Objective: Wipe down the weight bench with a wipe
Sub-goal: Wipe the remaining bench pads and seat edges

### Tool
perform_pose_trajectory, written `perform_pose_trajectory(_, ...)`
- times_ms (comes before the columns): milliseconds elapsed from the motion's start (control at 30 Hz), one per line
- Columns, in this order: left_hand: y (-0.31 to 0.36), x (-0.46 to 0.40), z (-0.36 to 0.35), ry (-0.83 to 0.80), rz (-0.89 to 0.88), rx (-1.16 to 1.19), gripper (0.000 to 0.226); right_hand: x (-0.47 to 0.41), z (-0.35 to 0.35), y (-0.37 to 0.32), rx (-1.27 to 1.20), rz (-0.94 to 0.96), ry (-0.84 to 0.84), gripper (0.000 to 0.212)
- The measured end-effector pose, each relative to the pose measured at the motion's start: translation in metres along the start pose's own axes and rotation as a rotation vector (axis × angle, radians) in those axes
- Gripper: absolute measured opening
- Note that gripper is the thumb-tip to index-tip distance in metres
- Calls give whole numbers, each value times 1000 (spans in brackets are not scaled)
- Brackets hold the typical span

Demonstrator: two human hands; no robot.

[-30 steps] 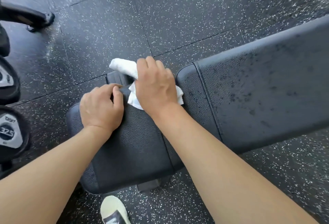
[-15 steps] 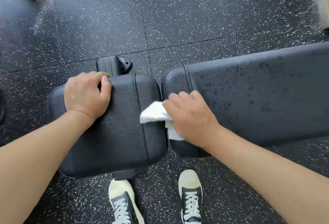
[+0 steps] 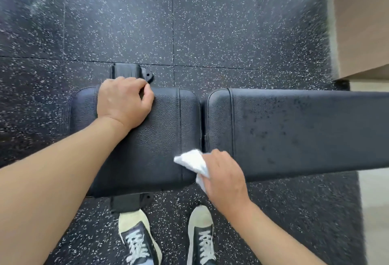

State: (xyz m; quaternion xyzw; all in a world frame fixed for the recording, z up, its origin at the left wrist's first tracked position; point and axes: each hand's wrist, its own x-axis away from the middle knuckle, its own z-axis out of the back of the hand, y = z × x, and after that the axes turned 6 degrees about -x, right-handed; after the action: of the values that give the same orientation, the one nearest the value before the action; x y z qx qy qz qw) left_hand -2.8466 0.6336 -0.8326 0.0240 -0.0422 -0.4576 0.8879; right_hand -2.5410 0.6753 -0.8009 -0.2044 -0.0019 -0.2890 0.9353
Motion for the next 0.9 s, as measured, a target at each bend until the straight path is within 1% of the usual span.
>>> perform_pose_trajectory(67, 0, 3, 2, -23, -36, -4, 45, 33, 2, 3, 15, 70, -155, 38)
perform_pose_trajectory(133, 2, 4, 5, -35, -73, 16, 41, 31, 13, 11, 61, 142, -233, 42)
perform_pose_trajectory(167, 5, 6, 7, -41, -98, 29, 41, 19, 19, 18, 82, 142, -215, 40)
perform_pose_trajectory(200, 8, 11, 9, -53, -135, 23, 45, 0, 26, 26, 106, 111, -156, 34)
perform_pose_trajectory(267, 15, 33, 10, -86, -194, -12, 57, -54, 36, 45, 149, -52, -17, 20)
perform_pose_trajectory(333, 24, 64, 7, -90, -164, 8, 64, -112, 41, 60, 135, -237, 79, 9)
perform_pose_trajectory(367, 29, 81, 5, -86, -135, 22, 65, -133, 41, 60, 104, -287, 108, 10)
perform_pose_trajectory(400, 35, 98, 2, -84, -111, 31, 66, -147, 37, 56, 79, -292, 151, 14)
perform_pose_trajectory(467, 49, 130, -3, -80, -71, 52, 66, -149, 24, 39, 66, -198, 243, 24)
perform_pose_trajectory(500, 58, 143, -3, -76, -46, 63, 66, -139, 19, 29, 66, -130, 252, 28)
perform_pose_trajectory(567, 77, 156, -1, -78, -6, 88, 66, -107, 8, 16, 54, -5, 208, 29)
perform_pose_trajectory(633, 96, 157, 4, -85, -26, 117, 63, -69, 8, 16, 7, 98, 143, 26)
perform_pose_trajectory(700, 112, 150, 9, -100, -74, 150, 60, -34, 12, 33, -12, 226, 95, 16)
perform_pose_trajectory(733, 120, 144, 11, -108, -86, 157, 61, -18, 17, 47, -6, 269, 68, 15)
perform_pose_trajectory(800, 137, 123, 14, -104, -92, 154, 64, 1, 29, 84, 9, 290, 28, 23)
perform_pose_trajectory(900, 169, 84, 10, -99, -86, 134, 64, -5, 53, 145, 66, 207, 52, 28)
